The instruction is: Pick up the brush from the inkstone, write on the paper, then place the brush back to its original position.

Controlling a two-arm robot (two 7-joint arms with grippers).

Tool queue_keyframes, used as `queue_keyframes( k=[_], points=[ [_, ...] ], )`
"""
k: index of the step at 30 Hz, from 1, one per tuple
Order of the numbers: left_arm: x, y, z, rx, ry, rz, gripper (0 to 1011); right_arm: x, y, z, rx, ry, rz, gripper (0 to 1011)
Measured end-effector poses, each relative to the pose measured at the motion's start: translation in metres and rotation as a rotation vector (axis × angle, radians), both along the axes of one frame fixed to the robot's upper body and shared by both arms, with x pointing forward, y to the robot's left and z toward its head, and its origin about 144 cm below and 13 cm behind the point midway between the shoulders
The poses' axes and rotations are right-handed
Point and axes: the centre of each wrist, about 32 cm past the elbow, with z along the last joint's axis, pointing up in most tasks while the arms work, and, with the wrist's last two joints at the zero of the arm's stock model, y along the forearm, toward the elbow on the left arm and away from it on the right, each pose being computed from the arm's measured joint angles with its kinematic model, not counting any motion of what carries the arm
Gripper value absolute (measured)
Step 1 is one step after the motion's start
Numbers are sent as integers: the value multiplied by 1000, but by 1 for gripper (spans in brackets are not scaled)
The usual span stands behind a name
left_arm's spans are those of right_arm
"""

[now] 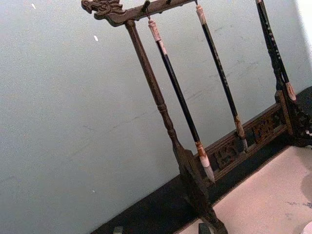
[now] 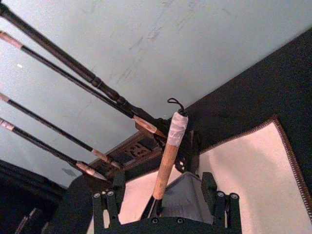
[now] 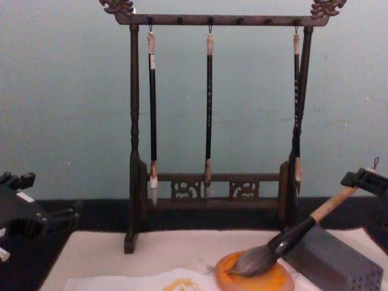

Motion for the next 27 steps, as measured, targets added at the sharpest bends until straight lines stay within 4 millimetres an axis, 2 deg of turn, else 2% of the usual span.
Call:
queue_keyframes(
  k=[13,27],
  points=[
    [0,0,0,0,0,0,1001,26,13,-7,71,19,-21,1000],
    [0,0,0,0,0,0,1001,56,14,-18,93,15,-24,1000]
  ],
)
